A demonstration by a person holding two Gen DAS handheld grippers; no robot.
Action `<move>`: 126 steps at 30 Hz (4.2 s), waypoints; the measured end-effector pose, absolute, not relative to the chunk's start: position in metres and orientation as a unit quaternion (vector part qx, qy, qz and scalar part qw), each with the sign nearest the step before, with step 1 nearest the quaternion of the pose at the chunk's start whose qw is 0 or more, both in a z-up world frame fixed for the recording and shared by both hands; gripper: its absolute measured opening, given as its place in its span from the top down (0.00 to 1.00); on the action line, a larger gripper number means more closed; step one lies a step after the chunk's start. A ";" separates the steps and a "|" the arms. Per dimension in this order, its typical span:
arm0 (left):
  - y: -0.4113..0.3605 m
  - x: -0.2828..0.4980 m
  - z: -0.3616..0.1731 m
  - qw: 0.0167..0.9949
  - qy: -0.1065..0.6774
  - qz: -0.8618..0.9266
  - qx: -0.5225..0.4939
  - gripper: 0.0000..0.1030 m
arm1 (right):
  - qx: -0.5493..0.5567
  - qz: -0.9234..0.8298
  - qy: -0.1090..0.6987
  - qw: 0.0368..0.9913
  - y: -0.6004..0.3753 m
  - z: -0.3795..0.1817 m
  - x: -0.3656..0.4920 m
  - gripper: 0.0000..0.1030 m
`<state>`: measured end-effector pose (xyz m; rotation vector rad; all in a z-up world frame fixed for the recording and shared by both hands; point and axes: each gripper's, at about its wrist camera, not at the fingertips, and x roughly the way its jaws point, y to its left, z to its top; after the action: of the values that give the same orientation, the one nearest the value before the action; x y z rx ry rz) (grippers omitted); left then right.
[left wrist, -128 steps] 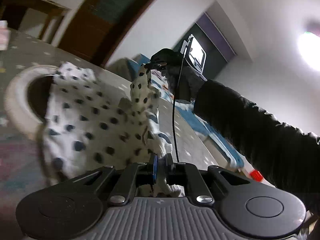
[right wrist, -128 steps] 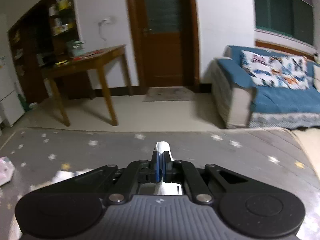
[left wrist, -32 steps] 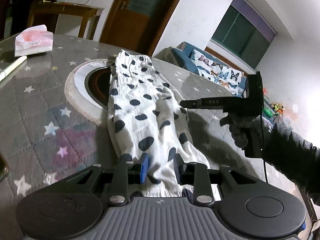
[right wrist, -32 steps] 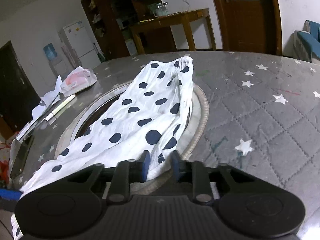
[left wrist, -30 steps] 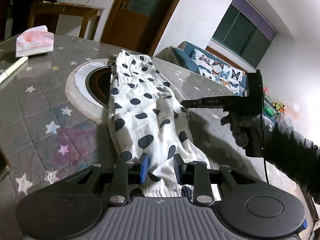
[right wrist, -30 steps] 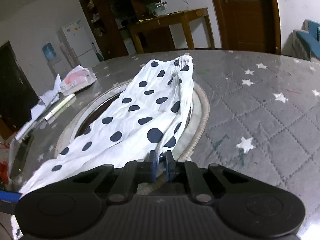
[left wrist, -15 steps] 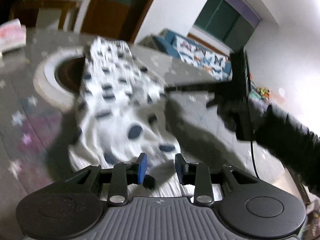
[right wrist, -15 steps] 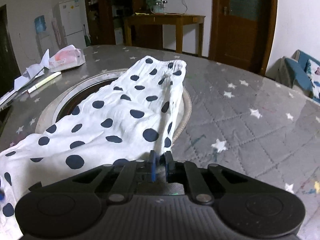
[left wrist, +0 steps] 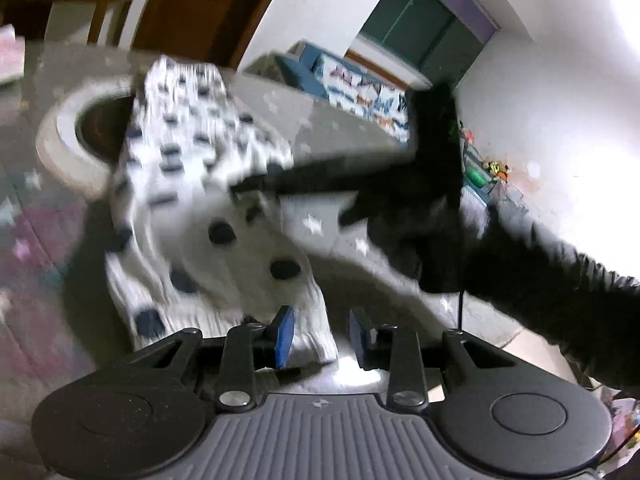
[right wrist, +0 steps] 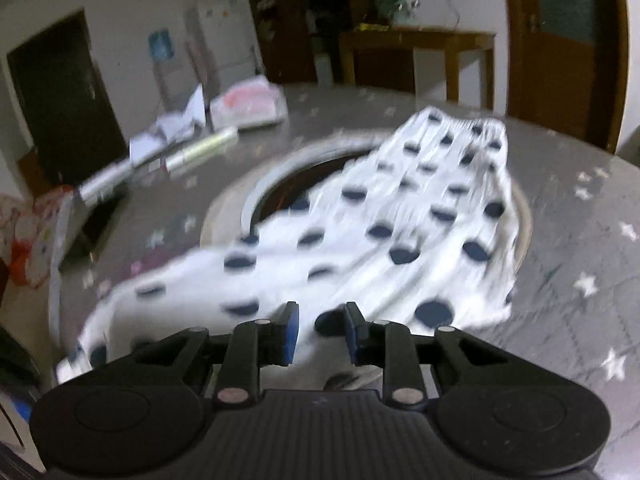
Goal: Fold clothes
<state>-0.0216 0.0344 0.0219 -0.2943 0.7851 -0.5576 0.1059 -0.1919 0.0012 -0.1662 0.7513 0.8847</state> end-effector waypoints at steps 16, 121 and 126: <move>0.076 0.049 0.001 0.907 0.363 -0.165 -0.133 0.89 | -0.144 0.469 0.326 0.808 -0.183 0.005 0.039 0.73; 0.064 0.021 -0.002 0.876 0.404 -0.171 -0.199 0.85 | -0.079 0.393 0.327 0.856 -0.206 0.014 0.070 0.57; 0.064 0.032 0.016 0.880 0.386 -0.191 -0.203 0.84 | -0.074 0.376 0.327 0.864 -0.208 0.016 0.102 0.57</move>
<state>0.0318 0.0643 0.0161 -0.4225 0.8040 -0.3972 0.1016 -0.2081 0.0156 -0.1555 0.6844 0.7880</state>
